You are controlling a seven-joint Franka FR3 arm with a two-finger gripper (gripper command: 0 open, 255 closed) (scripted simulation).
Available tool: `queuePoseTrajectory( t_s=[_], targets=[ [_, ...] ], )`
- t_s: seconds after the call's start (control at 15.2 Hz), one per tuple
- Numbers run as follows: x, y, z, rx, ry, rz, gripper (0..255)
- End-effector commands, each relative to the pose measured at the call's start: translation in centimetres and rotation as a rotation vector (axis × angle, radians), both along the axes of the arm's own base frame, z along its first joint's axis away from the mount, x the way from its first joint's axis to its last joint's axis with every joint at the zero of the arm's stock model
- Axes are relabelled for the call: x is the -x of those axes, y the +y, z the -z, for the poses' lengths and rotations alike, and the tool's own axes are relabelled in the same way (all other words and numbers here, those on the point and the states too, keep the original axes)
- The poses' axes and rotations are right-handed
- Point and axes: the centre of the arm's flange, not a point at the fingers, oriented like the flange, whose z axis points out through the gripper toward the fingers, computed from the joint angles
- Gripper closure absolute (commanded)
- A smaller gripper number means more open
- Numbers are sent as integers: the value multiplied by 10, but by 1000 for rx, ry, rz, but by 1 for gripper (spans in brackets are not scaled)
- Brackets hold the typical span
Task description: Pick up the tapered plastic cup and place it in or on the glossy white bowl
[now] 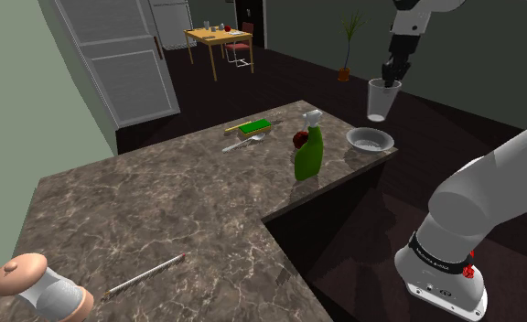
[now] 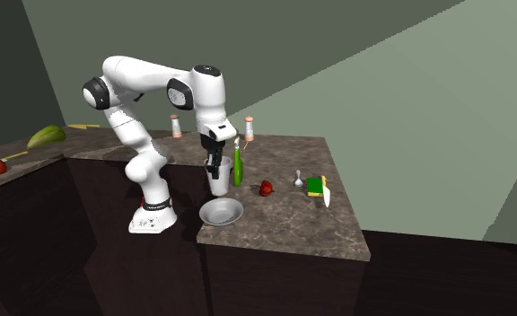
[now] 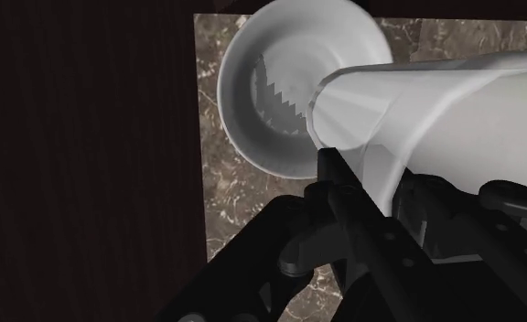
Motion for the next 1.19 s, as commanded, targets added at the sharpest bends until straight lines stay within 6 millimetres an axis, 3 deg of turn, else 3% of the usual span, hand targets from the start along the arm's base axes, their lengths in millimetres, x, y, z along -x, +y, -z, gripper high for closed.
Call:
queuePoseTrajectory(
  t_s=[0.0, 0.86, 1.12],
  targets=[
    [1, 0, 11, 0, -1, 0, 255],
    [1, 0, 80, 0, -1, 0, 255],
    [1, 0, 81, 0, -1, 0, 255]
  ],
)
